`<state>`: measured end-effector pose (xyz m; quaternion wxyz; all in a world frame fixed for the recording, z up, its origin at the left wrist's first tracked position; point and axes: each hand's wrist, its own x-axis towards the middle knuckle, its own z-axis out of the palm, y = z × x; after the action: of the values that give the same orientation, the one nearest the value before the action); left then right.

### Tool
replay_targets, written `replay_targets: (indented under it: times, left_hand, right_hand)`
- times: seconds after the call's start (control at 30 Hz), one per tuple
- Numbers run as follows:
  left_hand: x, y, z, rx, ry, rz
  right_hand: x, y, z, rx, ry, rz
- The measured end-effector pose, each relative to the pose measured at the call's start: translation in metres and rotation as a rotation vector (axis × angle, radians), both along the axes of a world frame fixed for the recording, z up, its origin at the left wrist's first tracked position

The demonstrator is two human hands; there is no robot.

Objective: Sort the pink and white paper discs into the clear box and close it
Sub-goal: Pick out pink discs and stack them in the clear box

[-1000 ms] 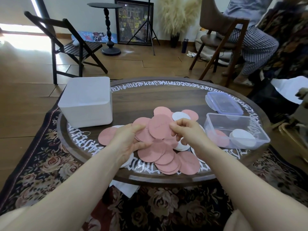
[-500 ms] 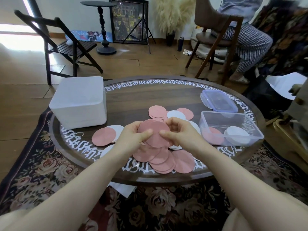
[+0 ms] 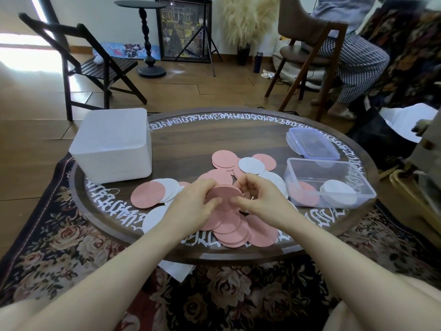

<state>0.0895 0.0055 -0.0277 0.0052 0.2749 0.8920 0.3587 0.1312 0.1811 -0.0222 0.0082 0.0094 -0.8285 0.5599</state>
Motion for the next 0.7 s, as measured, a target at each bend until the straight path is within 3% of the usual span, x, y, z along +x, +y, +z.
replay_targets:
  times: [0.33,0.57,0.7]
  left_hand:
    - [0.001,0.003,-0.003,0.02,-0.017,0.062]
    - [-0.001,0.005,0.01,0.499,-0.465,0.101]
    - [0.001,0.008,0.014,0.646,-0.591,0.063]
  right_hand:
    - [0.003,0.003,-0.005,0.079,-0.02,-0.016]
    - [0.007,0.005,0.017,-0.255,-0.028,-0.117]
    - [0.007,0.005,0.025,-0.356,-0.083,-0.191]
